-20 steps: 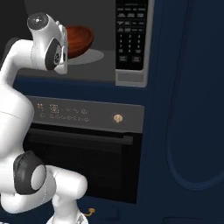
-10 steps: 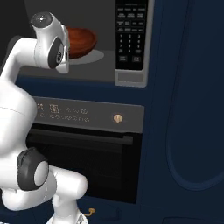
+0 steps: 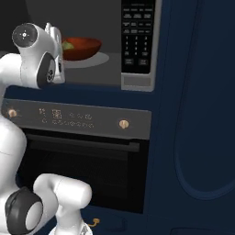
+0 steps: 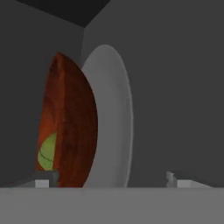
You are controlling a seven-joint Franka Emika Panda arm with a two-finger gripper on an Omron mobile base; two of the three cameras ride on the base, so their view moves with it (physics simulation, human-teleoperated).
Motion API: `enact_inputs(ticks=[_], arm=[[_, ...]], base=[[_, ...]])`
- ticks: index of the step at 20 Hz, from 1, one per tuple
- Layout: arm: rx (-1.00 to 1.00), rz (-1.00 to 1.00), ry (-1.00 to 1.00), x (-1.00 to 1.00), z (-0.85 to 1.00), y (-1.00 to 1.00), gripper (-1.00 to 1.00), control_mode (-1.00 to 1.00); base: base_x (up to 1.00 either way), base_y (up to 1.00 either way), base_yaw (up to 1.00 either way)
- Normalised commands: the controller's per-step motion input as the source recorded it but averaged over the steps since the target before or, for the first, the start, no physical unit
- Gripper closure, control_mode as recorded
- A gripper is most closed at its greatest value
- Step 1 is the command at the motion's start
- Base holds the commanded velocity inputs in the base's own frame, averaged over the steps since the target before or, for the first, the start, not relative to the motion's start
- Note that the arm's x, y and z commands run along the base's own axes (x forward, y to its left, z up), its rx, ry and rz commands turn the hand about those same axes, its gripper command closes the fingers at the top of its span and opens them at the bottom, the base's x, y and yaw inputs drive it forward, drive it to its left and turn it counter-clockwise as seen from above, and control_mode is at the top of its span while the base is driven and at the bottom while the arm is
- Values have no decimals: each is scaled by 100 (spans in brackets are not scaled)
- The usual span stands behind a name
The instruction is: Pick the lime from the sink and place it in the bowl. Then pick the bowl and place it in the microwave. Then close the microwave door and press the start button.
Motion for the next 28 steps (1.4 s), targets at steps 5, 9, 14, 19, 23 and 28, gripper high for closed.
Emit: enact_inputs(ticks=[5,9,14,19,23,28], arm=[[-8,0,-2,-22,-18,2,-100,-100],[-15,-5,-4,-45,-14,-6,-100,-100],[-16,-11,-4,-35,0,-2,-100,-100],[-19,-1,-2,-14,-27,-4,-100,-100],[-23,-3,-7,-11,-18,-5,-100,-100],[-25,-2,-6,-6,-24,0,-100,-100]], base=[[0,0,0],[0,0,0],[0,0,0],[0,0,0],[0,0,0],[0,0,0]])
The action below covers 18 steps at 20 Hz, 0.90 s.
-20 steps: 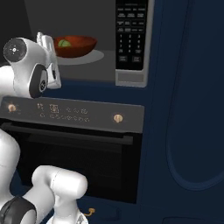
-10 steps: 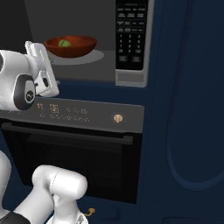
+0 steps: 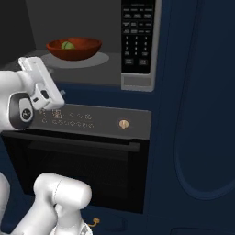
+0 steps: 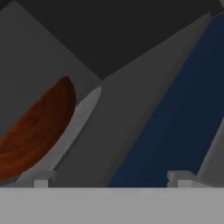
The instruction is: Pick the lime from the sink and place it in the bowl. Then pick the bowl and place it in the microwave. Then close the microwave door and press the start button.
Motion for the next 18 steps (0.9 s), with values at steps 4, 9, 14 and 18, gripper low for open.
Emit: enact_inputs(ticks=[4,9,14,18], arm=[[-31,-7,-10,-23,-23,7,-100,-100],[-31,-12,-12,-42,-20,20,-100,-100],[-22,-8,-6,-48,-15,21,-100,-100],[-12,0,-5,-26,-5,21,-100,-100]], base=[[0,0,0],[0,0,0],[0,0,0],[0,0,0]])
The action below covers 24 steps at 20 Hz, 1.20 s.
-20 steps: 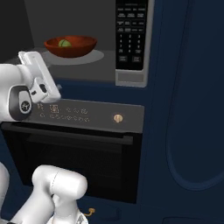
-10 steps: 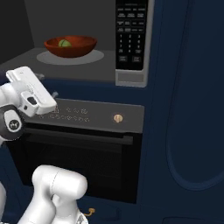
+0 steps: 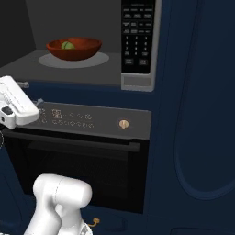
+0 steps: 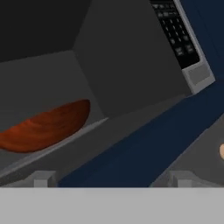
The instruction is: Pick the lime from the sink and place it in the bowl. Then pick the bowl and place it in the microwave. Then close the microwave door and press the start button.
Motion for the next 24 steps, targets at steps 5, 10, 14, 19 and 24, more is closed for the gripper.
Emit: enact_inputs(ticks=[5,10,14,19,24], arm=[[-17,0,-6,0,-28,32,-100,-100],[-19,-2,-13,-10,-28,39,-100,-100],[-14,-4,-6,-12,-25,56,-100,-100],[-10,-5,-9,-12,-20,57,-100,-100],[-4,-4,-11,-14,-3,73,-100,-100]], base=[[0,0,0],[0,0,0],[0,0,0],[0,0,0],[0,0,0]])
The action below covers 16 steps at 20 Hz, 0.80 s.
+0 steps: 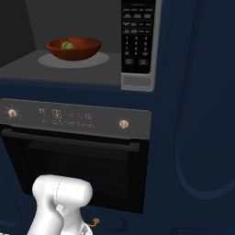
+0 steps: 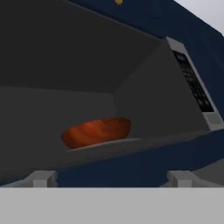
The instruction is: Pick the lime from the sink and place it in the bowl. Then pick the bowl and place it in the microwave. Then close the microwave door and press the start button.
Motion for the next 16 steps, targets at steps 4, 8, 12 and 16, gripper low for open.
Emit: enact_inputs(ticks=[4,8,12,16], arm=[[0,-4,-6,-25,0,85,-100,-100],[0,-5,-3,-22,0,90,-100,-100],[0,-5,-10,-17,0,77,-100,-100],[0,-9,-27,-55,24,43,-100,-100]], base=[[0,0,0],[0,0,0],[0,0,0],[0,0,0]])
